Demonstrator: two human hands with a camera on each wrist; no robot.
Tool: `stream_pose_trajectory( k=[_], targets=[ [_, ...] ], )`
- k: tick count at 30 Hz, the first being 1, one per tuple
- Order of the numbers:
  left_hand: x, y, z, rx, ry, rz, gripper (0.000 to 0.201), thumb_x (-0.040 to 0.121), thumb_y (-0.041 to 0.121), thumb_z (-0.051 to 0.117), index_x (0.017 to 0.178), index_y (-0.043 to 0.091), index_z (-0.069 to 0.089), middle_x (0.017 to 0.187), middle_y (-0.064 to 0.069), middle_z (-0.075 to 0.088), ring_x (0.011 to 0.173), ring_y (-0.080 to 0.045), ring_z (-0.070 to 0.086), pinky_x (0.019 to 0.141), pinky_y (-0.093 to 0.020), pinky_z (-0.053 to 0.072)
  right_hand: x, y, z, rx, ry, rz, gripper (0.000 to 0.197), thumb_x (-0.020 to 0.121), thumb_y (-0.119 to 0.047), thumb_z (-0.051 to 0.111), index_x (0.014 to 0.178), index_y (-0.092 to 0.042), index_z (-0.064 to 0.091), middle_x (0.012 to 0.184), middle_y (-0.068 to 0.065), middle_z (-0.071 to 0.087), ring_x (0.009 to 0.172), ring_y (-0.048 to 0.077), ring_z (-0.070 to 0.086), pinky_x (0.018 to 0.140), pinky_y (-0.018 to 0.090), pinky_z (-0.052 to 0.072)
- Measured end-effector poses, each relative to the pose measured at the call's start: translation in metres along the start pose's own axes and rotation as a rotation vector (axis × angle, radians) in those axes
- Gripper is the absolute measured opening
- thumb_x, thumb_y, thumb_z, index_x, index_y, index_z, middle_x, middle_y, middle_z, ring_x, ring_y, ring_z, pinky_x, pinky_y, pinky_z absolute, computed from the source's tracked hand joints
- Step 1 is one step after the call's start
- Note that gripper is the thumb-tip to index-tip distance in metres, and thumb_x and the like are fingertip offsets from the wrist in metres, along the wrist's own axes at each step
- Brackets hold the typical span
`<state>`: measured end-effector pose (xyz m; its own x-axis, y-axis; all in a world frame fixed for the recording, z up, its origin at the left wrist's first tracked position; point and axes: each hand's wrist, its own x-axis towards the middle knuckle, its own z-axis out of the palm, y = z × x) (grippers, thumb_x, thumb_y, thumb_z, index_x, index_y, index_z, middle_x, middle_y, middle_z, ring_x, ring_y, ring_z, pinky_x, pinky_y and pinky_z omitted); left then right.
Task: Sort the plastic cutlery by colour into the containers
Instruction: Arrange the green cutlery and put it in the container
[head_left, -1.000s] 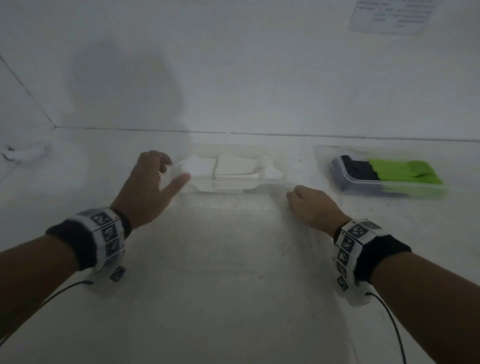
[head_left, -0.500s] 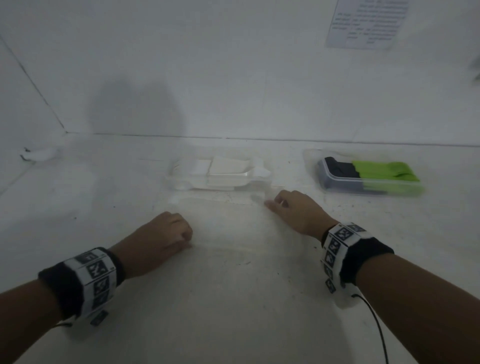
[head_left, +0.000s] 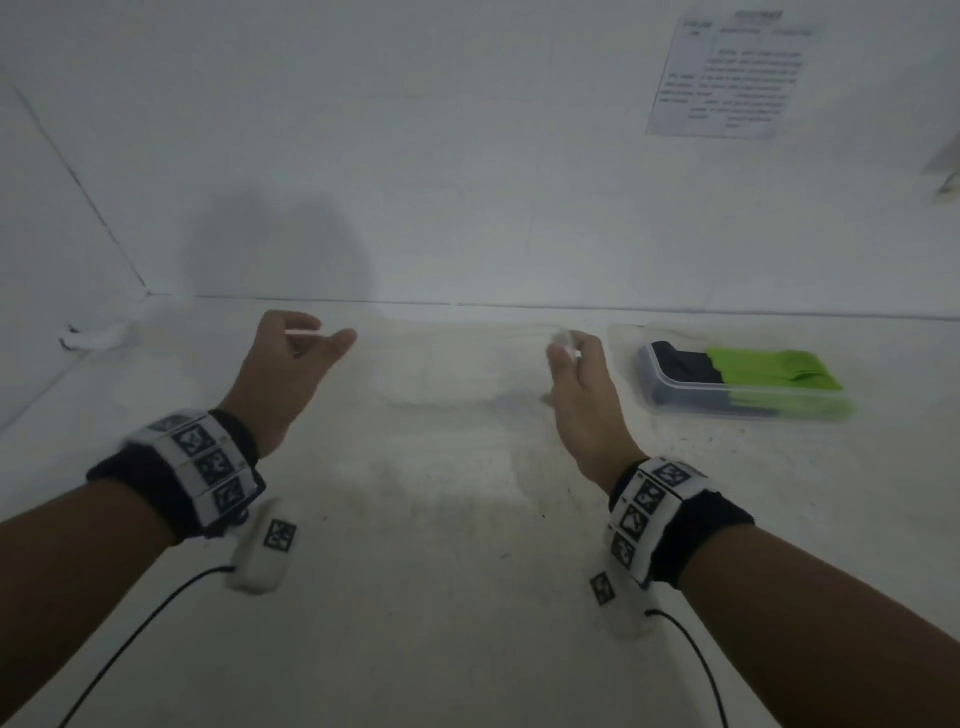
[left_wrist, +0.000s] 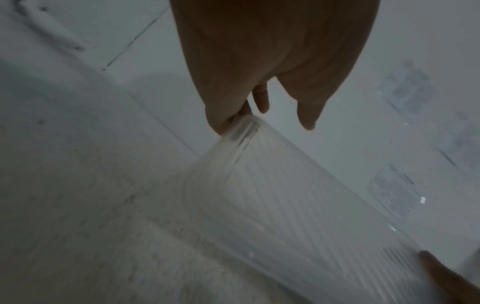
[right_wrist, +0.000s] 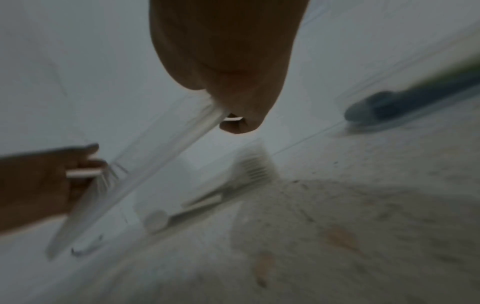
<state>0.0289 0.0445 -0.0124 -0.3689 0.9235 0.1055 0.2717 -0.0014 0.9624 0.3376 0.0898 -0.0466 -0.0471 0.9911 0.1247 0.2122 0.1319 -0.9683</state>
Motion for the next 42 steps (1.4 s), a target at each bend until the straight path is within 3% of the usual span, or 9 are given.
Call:
stream_pose_trajectory(
  k=[5, 8, 18, 23, 27, 30, 34, 39, 42],
  targets=[
    [0.014, -0.020, 0.001, 0.179, 0.019, -0.011, 0.034, 0.087, 0.030, 0.081, 0.111, 0.016, 0.062, 0.110, -0.007, 0.067, 0.101, -0.029, 0.068, 0.087, -0.043, 0.058, 0.028, -0.003, 0.015, -0.095, 0.082, 0.094, 0.041, 0.110, -0.042, 0.036, 0.143, -0.018, 0.045, 0.117, -0.009, 0.058, 0.112, 0.017, 0.056, 0.096, 0.035, 0.044],
    [0.042, -0.014, 0.008, 0.253, 0.021, 0.030, 0.031, 0.087, 0.031, 0.080, 0.110, 0.017, 0.065, 0.108, -0.003, 0.068, 0.098, -0.025, 0.068, 0.087, -0.042, 0.058, 0.050, 0.006, 0.021, -0.175, 0.152, 0.160, 0.046, 0.110, -0.042, 0.035, 0.147, -0.017, 0.043, 0.138, 0.004, 0.055, 0.128, 0.026, 0.050, 0.110, 0.047, 0.043],
    [0.120, -0.036, 0.046, 0.524, -0.044, 0.064, 0.029, 0.094, 0.031, 0.070, 0.118, 0.014, 0.066, 0.117, -0.009, 0.067, 0.110, -0.027, 0.061, 0.097, -0.038, 0.048, 0.107, 0.026, 0.034, -0.490, 0.174, 0.436, 0.041, 0.109, -0.042, 0.031, 0.148, -0.035, 0.039, 0.143, 0.018, 0.034, 0.124, 0.040, 0.040, 0.106, 0.052, 0.040],
    [0.116, -0.053, 0.056, 0.562, -0.114, 0.034, 0.033, 0.106, 0.032, 0.046, 0.133, 0.017, 0.059, 0.131, -0.010, 0.064, 0.121, -0.030, 0.057, 0.101, -0.035, 0.041, 0.114, 0.036, 0.038, -0.447, 0.021, 0.297, 0.042, 0.108, -0.029, 0.030, 0.148, -0.031, 0.042, 0.128, 0.013, 0.038, 0.100, 0.042, 0.058, 0.096, 0.054, 0.051],
    [0.116, -0.051, 0.055, 0.603, -0.130, 0.025, 0.032, 0.107, 0.033, 0.043, 0.130, 0.017, 0.059, 0.123, -0.011, 0.066, 0.115, -0.032, 0.059, 0.096, -0.035, 0.042, 0.124, 0.032, 0.034, -0.588, -0.051, 0.254, 0.024, 0.108, -0.037, 0.032, 0.126, -0.026, 0.044, 0.127, 0.017, 0.048, 0.079, 0.024, 0.049, 0.081, 0.040, 0.038],
    [0.117, -0.051, 0.057, 0.611, -0.139, 0.009, 0.029, 0.106, 0.033, 0.041, 0.124, 0.016, 0.057, 0.114, -0.012, 0.066, 0.106, -0.033, 0.059, 0.090, -0.037, 0.044, 0.134, 0.031, 0.032, -0.708, -0.111, 0.241, 0.030, 0.107, -0.049, 0.031, 0.123, -0.028, 0.044, 0.120, 0.017, 0.054, 0.090, 0.033, 0.055, 0.085, 0.043, 0.042],
    [0.117, -0.051, 0.060, 0.611, -0.132, 0.011, 0.027, 0.105, 0.032, 0.042, 0.120, 0.015, 0.057, 0.107, -0.009, 0.065, 0.099, -0.028, 0.058, 0.082, -0.034, 0.040, 0.127, 0.030, 0.030, -0.825, -0.141, 0.109, 0.034, 0.111, -0.033, 0.029, 0.133, -0.016, 0.048, 0.112, 0.001, 0.048, 0.109, 0.038, 0.052, 0.093, 0.047, 0.047],
    [0.114, -0.055, 0.059, 0.549, -0.064, -0.016, 0.031, 0.107, 0.036, 0.042, 0.122, 0.018, 0.061, 0.110, -0.001, 0.065, 0.099, -0.020, 0.056, 0.086, -0.027, 0.037, 0.132, 0.048, 0.033, -0.874, -0.108, 0.041, 0.029, 0.106, -0.049, 0.032, 0.123, -0.032, 0.047, 0.115, 0.013, 0.051, 0.080, 0.021, 0.049, 0.078, 0.039, 0.037],
    [0.113, -0.057, 0.060, 0.543, -0.030, 0.005, 0.033, 0.107, 0.037, 0.042, 0.125, 0.018, 0.064, 0.115, 0.005, 0.064, 0.102, -0.011, 0.051, 0.089, -0.021, 0.032, 0.134, 0.051, 0.032, -0.874, -0.117, 0.066, 0.028, 0.108, -0.041, 0.033, 0.126, -0.028, 0.048, 0.120, 0.008, 0.050, 0.085, 0.022, 0.048, 0.079, 0.038, 0.035]
  ],
)
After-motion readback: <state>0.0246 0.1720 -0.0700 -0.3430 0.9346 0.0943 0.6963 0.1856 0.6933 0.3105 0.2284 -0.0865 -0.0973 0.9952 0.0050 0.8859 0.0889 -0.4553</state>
